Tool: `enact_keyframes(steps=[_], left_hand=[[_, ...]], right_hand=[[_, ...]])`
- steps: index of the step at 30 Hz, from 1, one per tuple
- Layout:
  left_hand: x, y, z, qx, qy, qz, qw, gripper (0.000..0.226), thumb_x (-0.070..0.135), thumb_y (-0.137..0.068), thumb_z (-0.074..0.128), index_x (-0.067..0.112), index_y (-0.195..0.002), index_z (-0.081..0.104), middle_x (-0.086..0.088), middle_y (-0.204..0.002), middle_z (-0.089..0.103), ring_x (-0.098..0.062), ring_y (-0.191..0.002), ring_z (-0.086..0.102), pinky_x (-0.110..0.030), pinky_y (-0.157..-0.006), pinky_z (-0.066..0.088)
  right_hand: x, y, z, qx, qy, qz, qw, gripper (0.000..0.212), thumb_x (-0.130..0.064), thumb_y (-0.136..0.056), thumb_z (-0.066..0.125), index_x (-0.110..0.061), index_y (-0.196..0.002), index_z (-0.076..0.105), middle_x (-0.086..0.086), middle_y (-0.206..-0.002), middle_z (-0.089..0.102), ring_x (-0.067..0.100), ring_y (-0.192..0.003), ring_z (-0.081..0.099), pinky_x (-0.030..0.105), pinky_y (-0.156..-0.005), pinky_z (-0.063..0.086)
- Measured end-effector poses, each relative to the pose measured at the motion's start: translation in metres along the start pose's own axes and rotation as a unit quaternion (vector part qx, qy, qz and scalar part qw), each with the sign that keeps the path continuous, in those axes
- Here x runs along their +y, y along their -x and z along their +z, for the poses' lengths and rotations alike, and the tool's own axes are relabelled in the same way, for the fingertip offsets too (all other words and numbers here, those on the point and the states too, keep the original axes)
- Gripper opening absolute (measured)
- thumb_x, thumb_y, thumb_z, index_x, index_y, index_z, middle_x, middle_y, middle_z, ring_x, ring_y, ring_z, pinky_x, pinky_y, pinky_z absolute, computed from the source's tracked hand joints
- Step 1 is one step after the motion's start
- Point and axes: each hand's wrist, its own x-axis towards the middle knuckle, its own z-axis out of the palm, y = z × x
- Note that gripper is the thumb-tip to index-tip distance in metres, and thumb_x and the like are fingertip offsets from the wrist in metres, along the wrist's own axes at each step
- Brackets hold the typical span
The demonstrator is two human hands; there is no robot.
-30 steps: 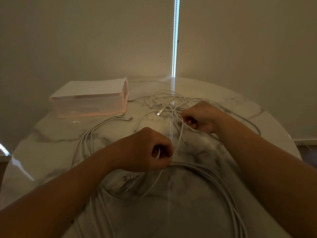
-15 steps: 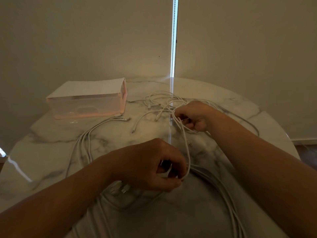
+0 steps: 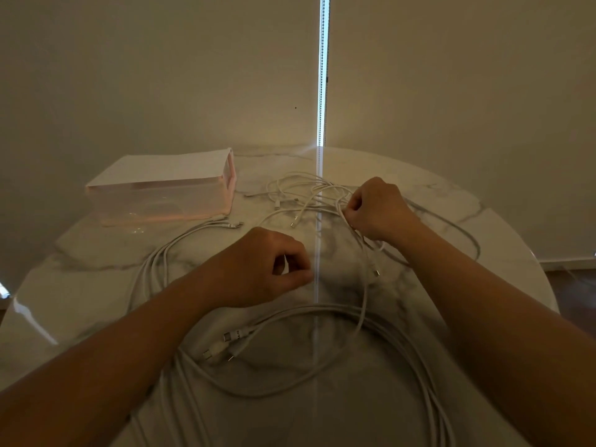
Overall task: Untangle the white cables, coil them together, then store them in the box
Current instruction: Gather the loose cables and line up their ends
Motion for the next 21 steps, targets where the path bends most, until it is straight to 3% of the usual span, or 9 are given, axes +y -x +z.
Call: enact_keyframes(steps=[3, 8, 11, 14, 17, 19, 21], left_hand=[[0.002, 0.000, -0.001, 0.002, -0.001, 0.010, 1.000, 0.004, 0.025, -0.085, 0.072, 0.027, -0.083, 0.070, 0.019, -0.075, 0.064, -0.016, -0.066, 0.059, -0.012, -0.058, 0.042], [0.008, 0.004, 0.000, -0.090, 0.010, 0.047, 0.995, 0.013, 0.037, -0.087, 0.070, 0.026, -0.093, 0.071, 0.019, -0.081, 0.062, -0.009, -0.071, 0.059, -0.011, -0.059, 0.042], [0.006, 0.002, 0.001, -0.095, 0.003, 0.052, 0.994, 0.013, 0.037, -0.088, 0.069, 0.025, -0.094, 0.071, 0.021, -0.080, 0.060, -0.008, -0.071, 0.058, -0.011, -0.060, 0.042], [0.003, 0.002, 0.000, -0.084, 0.006, 0.039, 0.996, 0.008, 0.032, -0.087, 0.071, 0.026, -0.092, 0.070, 0.022, -0.077, 0.060, -0.006, -0.070, 0.058, -0.010, -0.060, 0.041], [0.003, 0.002, 0.001, -0.074, 0.007, 0.033, 0.997, 0.005, 0.029, -0.087, 0.072, 0.025, -0.090, 0.070, 0.020, -0.077, 0.061, -0.006, -0.070, 0.058, -0.010, -0.060, 0.040], [0.003, 0.002, 0.001, -0.062, 0.006, 0.029, 0.998, 0.003, 0.027, -0.087, 0.071, 0.024, -0.088, 0.071, 0.018, -0.078, 0.063, -0.008, -0.071, 0.059, -0.009, -0.060, 0.041], [0.000, 0.001, 0.001, -0.052, 0.003, 0.021, 0.998, 0.004, 0.027, -0.087, 0.071, 0.023, -0.088, 0.072, 0.018, -0.079, 0.064, -0.009, -0.072, 0.060, -0.010, -0.061, 0.041]], right_hand=[[-0.002, 0.003, 0.001, 0.017, 0.098, -0.027, 0.995, 0.022, -0.026, -0.091, 0.059, -0.006, -0.087, 0.066, 0.010, -0.079, 0.063, 0.026, -0.074, 0.062, 0.040, -0.076, 0.058], [0.001, 0.012, -0.005, 0.064, 0.176, -0.121, 0.975, 0.024, -0.028, -0.092, 0.054, -0.014, -0.078, 0.068, 0.004, -0.074, 0.062, 0.024, -0.068, 0.058, 0.033, -0.065, 0.053], [0.012, 0.011, -0.002, 0.040, 0.082, -0.165, 0.982, 0.022, -0.022, -0.089, 0.061, -0.013, -0.075, 0.076, 0.001, -0.073, 0.070, 0.018, -0.066, 0.061, 0.032, -0.068, 0.055], [0.016, 0.012, 0.002, 0.019, -0.088, -0.106, 0.990, 0.012, -0.013, -0.089, 0.068, -0.011, -0.096, 0.078, -0.009, -0.079, 0.067, 0.000, -0.063, 0.055, 0.001, -0.060, 0.039], [0.017, 0.013, 0.007, 0.005, -0.119, -0.119, 0.986, 0.025, -0.008, -0.091, 0.063, -0.017, -0.112, 0.073, -0.001, -0.073, 0.067, 0.000, -0.053, 0.049, 0.003, -0.056, 0.038], [0.015, 0.015, 0.006, -0.030, -0.108, -0.142, 0.983, 0.038, -0.002, -0.093, 0.055, -0.020, -0.124, 0.067, -0.013, -0.064, 0.052, -0.006, -0.049, 0.048, 0.005, -0.055, 0.036], [0.014, 0.015, 0.006, -0.065, -0.094, -0.150, 0.982, 0.039, -0.002, -0.095, 0.050, -0.017, -0.128, 0.063, -0.025, -0.069, 0.042, -0.018, -0.054, 0.048, 0.006, -0.059, 0.035]])
